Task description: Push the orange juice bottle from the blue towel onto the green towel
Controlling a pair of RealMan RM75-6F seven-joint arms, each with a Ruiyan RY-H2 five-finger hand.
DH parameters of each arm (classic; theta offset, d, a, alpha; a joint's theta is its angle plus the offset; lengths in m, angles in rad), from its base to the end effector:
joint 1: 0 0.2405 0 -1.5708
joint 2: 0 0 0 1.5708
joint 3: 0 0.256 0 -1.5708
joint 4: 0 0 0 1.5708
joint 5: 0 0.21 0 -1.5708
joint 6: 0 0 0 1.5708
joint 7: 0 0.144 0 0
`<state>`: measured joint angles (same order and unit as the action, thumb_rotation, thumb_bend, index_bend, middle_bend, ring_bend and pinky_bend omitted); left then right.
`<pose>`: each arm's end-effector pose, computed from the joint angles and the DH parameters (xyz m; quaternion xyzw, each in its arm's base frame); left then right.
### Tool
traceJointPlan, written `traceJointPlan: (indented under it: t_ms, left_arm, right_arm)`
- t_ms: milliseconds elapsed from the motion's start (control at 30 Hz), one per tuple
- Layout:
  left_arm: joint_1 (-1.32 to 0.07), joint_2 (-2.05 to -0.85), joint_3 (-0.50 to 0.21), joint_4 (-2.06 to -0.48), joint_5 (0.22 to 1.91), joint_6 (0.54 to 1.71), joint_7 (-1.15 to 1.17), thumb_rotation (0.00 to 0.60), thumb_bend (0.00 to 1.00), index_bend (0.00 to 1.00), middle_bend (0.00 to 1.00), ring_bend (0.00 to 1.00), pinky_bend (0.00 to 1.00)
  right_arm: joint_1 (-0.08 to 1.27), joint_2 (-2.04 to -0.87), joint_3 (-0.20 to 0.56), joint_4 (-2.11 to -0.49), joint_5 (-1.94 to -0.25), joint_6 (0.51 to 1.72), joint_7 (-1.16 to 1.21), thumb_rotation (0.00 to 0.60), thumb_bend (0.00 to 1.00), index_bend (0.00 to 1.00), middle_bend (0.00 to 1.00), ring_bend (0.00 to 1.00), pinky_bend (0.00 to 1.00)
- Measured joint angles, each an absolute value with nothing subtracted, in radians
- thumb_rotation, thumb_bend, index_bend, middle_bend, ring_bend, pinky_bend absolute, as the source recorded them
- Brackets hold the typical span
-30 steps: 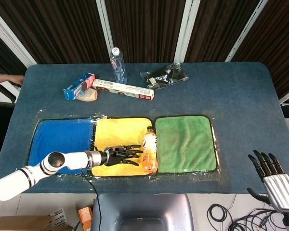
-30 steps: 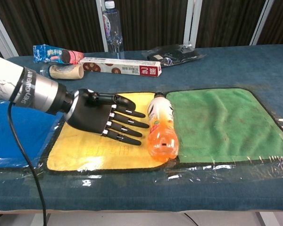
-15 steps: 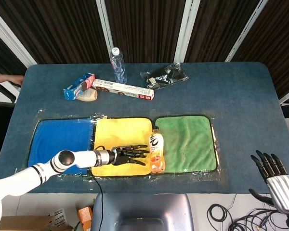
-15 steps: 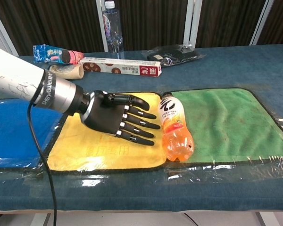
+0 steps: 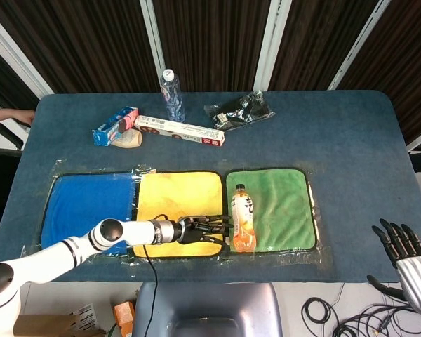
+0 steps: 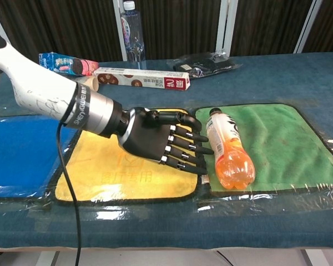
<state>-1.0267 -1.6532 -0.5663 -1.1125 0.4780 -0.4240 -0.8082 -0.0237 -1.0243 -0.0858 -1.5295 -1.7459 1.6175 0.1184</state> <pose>-0.0417 0.3657 -0.0806 0.2974 0.9365 0.1396 0.1229 -0.3193 -0.1161 0.1808 0.6565 -0.3659 0.3795 0.5395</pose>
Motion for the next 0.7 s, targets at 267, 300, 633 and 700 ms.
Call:
traceJointPlan:
  t_ms: [267,300,633,700]
  left_arm:
    - [-1.051,-1.720,-0.594,-1.063,0.473,-0.429,-0.803,0.600,0.46,0.00,0.08,0.04,0.25]
    - [-1.053,-1.725,-0.601,-1.060,0.472,-0.431,-0.801,0.600,0.46,0.00,0.08,0.04,0.25]
    - [-1.090,-1.801,-0.622,-0.998,0.471,-0.431,-0.795,0.600,0.46,0.00,0.08,0.04,0.25]
    - [-1.098,-1.822,-0.631,-0.979,0.470,-0.431,-0.792,0.600,0.46,0.00,0.08,0.04,0.25]
  right_arm:
    - [-0.032,-1.015,-0.093,-1.508,-1.762,1.640,0.166,0.600,0.09,0.00,0.00,0.00,0.00]
    - [-0.033,-1.013,-0.093,-1.506,-1.762,1.644,0.174,0.600,0.09,0.00,0.00,0.00,0.00]
    - [-0.053,-1.004,-0.089,-1.475,-1.758,1.693,0.243,0.600,0.09,0.00,0.00,0.00,0.00]
    - [-0.054,-1.002,-0.089,-1.468,-1.758,1.696,0.257,0.600,0.09,0.00,0.00,0.00,0.00]
